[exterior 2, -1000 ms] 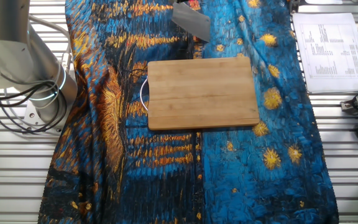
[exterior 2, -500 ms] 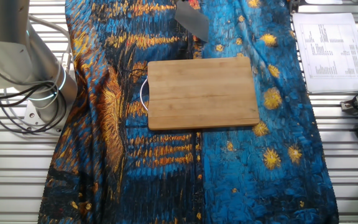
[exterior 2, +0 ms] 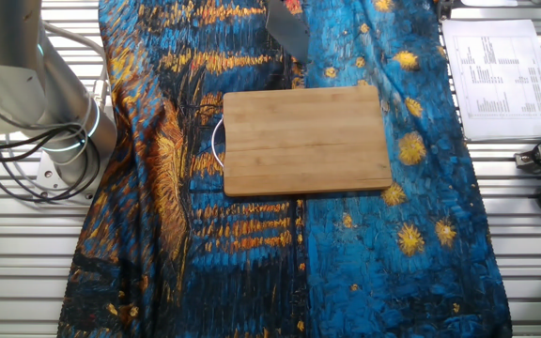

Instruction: Put the knife on the cutting board

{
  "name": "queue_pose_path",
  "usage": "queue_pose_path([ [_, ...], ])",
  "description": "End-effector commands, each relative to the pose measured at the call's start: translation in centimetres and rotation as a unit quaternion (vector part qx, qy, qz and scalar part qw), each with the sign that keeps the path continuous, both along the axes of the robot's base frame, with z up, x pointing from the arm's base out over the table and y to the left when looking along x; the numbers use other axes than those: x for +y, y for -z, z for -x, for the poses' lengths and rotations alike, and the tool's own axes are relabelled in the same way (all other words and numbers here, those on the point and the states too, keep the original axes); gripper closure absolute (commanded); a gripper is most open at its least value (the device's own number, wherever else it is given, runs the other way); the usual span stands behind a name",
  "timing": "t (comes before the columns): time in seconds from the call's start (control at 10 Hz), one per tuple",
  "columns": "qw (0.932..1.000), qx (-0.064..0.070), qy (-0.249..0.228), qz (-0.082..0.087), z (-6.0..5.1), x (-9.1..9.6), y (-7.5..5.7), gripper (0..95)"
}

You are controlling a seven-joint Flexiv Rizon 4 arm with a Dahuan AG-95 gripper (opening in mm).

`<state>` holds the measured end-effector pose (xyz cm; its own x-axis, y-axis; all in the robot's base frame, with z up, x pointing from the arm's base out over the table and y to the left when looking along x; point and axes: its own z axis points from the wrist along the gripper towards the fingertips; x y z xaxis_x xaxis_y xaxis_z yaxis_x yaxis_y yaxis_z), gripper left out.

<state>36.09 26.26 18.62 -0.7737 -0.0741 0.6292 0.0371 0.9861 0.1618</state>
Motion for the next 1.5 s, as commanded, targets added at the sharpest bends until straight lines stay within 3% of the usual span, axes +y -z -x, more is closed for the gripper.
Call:
queue_pose_path([
  [0.1,1.0000,0.001,-0.002,-0.001,0.0,-0.3,-0.3,95.0],
  [0.5,0.9999,0.004,-0.012,-0.011,-1.0,-2.1,-0.5,95.0],
  [1.1,0.9996,0.007,-0.018,-0.018,-1.6,-2.4,-2.1,95.0],
  [1.5,0.9995,0.006,-0.022,-0.024,-1.7,-2.4,-1.8,95.0],
])
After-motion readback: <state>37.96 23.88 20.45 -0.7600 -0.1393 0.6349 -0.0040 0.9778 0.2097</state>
